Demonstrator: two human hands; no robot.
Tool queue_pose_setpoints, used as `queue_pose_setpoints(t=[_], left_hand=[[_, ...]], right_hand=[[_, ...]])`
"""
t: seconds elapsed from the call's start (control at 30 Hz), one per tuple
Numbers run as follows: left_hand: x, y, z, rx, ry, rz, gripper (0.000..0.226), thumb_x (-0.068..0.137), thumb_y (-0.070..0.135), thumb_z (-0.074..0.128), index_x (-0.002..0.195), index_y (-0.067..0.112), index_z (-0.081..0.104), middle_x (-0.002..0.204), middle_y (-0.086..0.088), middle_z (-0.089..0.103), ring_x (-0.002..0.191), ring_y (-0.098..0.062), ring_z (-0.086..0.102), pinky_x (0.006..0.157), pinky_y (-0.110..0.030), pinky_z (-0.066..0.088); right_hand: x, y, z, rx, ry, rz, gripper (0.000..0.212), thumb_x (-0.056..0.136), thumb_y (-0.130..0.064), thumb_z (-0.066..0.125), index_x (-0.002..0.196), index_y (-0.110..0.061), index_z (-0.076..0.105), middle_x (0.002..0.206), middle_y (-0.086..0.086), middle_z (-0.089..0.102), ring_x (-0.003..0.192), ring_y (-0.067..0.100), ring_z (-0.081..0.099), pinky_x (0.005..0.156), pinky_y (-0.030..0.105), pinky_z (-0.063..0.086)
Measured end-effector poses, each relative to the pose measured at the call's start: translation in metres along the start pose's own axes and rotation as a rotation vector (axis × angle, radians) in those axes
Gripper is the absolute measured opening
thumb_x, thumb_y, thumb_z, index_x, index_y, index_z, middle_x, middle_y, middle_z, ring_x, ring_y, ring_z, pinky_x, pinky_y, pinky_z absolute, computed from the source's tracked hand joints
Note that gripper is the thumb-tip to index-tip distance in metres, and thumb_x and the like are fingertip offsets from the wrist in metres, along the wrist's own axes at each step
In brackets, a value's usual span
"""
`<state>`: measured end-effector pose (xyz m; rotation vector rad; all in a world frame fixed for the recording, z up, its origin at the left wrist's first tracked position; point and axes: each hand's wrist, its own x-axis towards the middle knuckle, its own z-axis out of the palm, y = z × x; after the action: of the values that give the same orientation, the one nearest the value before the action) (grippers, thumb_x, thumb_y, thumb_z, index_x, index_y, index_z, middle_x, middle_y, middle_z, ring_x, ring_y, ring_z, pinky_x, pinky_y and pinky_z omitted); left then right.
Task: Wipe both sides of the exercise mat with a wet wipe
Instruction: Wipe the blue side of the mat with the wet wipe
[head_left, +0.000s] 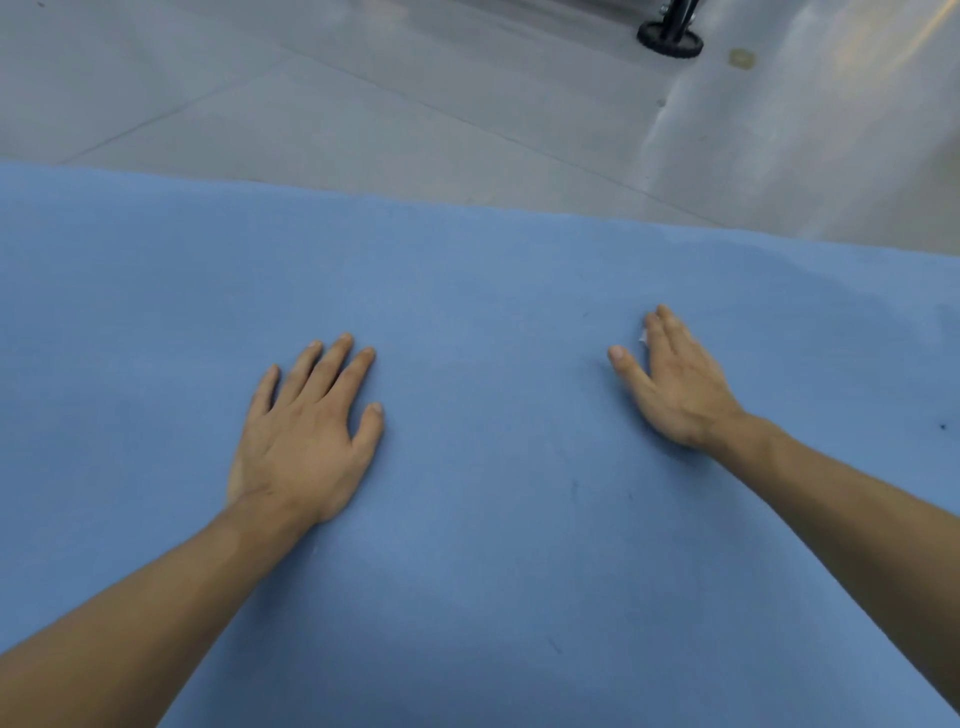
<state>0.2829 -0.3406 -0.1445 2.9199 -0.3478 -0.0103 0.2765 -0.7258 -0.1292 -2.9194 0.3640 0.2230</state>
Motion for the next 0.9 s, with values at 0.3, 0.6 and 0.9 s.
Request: queue_pose_setpoints(t=[0.3, 0.6, 0.9], left_hand=[[-0.001, -0.002, 0.0, 0.021, -0.011, -0.006, 0.069, 0.096, 0.057, 0.009, 0.162, 0.036, 0.016, 0.17, 0.016, 0.008, 0.157, -0.008, 0.003, 0.128, -0.042, 0.006], [0.001, -0.002, 0.002, 0.027, -0.011, -0.001, 0.07, 0.097, 0.061, 0.01, 0.162, 0.036, 0.017, 0.17, 0.016, 0.009, 0.157, -0.009, 0.005, 0.127, -0.043, 0.007], [0.002, -0.003, 0.0, 0.014, -0.06, -0.003, 0.077, 0.091, 0.072, 0.004, 0.161, 0.042, 0.012, 0.17, 0.017, 0.001, 0.157, -0.01, 0.0, 0.127, -0.044, 0.001]], right_hand=[[-0.071, -0.026, 0.006, -0.184, -0.074, -0.461, 0.104, 0.085, -0.085, -0.005, 0.163, -0.017, 0.002, 0.169, -0.005, -0.006, 0.155, 0.008, -0.009, 0.125, 0.027, -0.006], [0.007, 0.056, -0.019, 0.061, 0.094, 0.176, 0.085, 0.098, -0.069, 0.026, 0.156, -0.007, 0.026, 0.164, 0.006, 0.022, 0.151, 0.025, 0.023, 0.122, 0.041, 0.018], [-0.011, 0.037, -0.006, 0.213, 0.048, -0.007, 0.071, 0.101, -0.054, 0.043, 0.153, -0.007, 0.029, 0.161, 0.004, 0.024, 0.148, 0.019, 0.029, 0.121, 0.031, 0.019]])
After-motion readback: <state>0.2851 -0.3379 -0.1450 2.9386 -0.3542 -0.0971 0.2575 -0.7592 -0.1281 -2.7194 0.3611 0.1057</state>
